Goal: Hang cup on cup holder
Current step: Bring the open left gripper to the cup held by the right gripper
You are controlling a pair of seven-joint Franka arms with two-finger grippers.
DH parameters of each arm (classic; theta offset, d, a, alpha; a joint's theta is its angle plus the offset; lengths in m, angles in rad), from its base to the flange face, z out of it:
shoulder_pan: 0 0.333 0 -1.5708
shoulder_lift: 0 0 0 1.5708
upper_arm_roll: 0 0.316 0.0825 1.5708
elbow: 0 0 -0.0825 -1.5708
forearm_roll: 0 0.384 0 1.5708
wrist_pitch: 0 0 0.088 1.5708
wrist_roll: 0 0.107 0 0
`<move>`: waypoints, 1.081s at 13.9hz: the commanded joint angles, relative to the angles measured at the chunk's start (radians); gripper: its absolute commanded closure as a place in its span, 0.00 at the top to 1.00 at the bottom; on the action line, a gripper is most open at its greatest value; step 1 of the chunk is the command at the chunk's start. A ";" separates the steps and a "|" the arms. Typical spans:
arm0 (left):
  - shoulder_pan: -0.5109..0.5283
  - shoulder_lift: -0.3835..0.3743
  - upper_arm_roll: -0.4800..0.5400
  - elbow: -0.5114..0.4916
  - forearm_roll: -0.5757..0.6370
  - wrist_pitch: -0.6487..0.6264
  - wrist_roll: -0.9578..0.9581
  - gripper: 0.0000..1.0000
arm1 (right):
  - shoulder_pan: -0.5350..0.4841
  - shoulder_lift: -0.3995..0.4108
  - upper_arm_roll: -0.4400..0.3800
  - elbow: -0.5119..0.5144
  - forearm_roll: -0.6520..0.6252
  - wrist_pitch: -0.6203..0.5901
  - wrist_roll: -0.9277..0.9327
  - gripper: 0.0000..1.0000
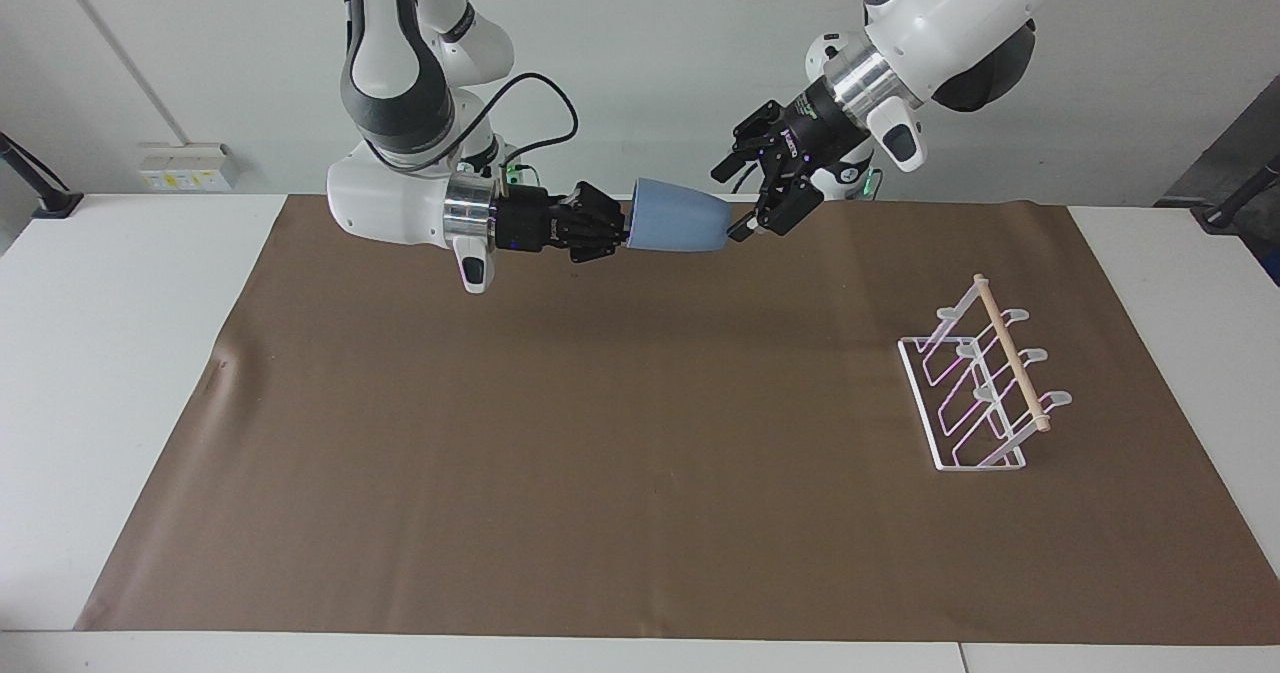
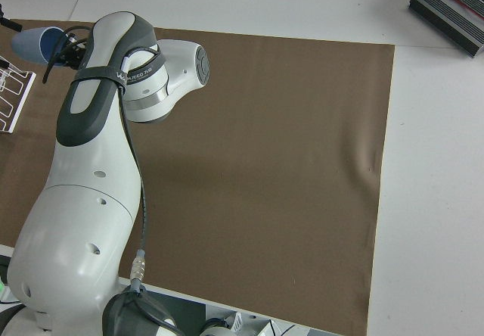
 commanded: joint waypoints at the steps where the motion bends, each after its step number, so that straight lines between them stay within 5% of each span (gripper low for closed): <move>1: -0.036 -0.006 0.012 -0.033 -0.013 0.024 -0.030 1.00 | 0.002 -0.025 0.004 -0.024 0.016 0.025 0.017 0.00; 15: -0.081 -0.006 0.015 -0.062 -0.007 0.159 -0.078 1.00 | 0.003 -0.025 0.004 -0.024 0.013 0.038 0.017 0.00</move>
